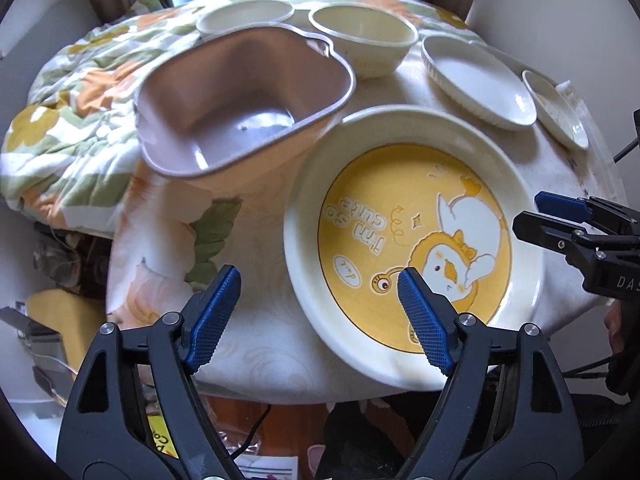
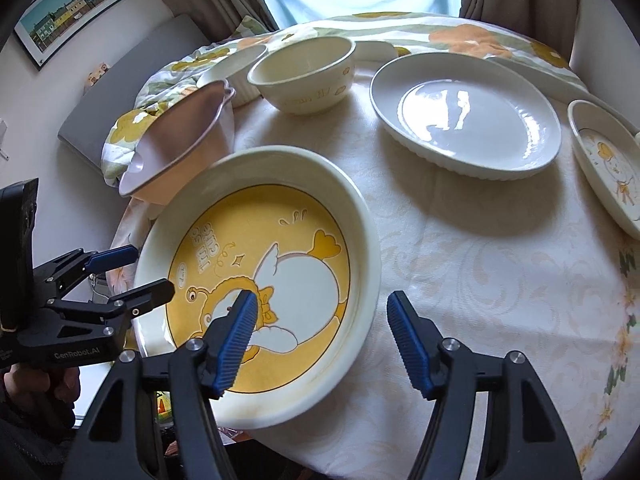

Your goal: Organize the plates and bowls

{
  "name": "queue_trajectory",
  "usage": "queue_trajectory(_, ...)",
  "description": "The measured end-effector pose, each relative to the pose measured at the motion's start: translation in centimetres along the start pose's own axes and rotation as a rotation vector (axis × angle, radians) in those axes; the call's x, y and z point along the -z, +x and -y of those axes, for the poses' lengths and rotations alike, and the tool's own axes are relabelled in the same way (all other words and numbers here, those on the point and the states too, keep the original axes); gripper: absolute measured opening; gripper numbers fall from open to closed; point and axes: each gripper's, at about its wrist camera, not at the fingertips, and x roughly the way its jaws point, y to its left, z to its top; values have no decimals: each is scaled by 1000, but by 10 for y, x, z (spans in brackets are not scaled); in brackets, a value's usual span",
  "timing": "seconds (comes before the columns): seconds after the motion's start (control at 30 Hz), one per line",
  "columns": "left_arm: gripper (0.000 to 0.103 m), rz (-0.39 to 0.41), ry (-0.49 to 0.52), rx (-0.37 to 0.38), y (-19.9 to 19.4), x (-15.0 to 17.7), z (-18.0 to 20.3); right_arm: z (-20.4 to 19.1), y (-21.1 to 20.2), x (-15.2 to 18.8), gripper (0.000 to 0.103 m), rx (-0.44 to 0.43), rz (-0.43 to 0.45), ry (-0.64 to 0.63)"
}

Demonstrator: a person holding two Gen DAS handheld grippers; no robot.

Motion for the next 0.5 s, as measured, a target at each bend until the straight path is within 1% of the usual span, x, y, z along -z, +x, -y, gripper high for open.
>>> queue_trajectory(0.07, 79, 38, -1, -9, -20, -6, 0, 1, -18, -4, 63, 9, 33, 8)
queue_trajectory(0.13, 80, 103, 5, -7, -46, -17, 4, 1, -40, -11, 63, 19, 78, 6)
queue_trajectory(0.17, 81, 142, 9, -8, -60, -23, 6, 1, -52, -14, 70, 29, 104, 3)
queue_trajectory(0.2, 89, 182, 13, -10, -73, -31, 8, 1, -66, -19, 79, 47, 140, -3)
queue_trajectory(0.23, 97, 228, 16, -12, -86, -39, 11, 1, -80, -24, 96, 61, 182, -8)
queue_trajectory(0.27, 103, 271, 18, -14, -96, -46, 14, 1, -91, -28, 103, 71, 223, -11)
queue_trajectory(0.3, 103, 312, 22, -9, -105, -53, 17, 2, -104, -32, 103, 86, 271, -14)
queue_trajectory(0.37, 103, 331, 36, 30, -112, -72, 22, 7, -125, -43, 103, 116, 314, -12)
queue_trajectory(0.43, 103, 329, 40, 59, -112, -90, 29, 17, -138, -56, 103, 166, 319, 7)
queue_trajectory(0.5, 103, 315, 35, 67, -110, -105, 40, 32, -146, -67, 103, 214, 291, 38)
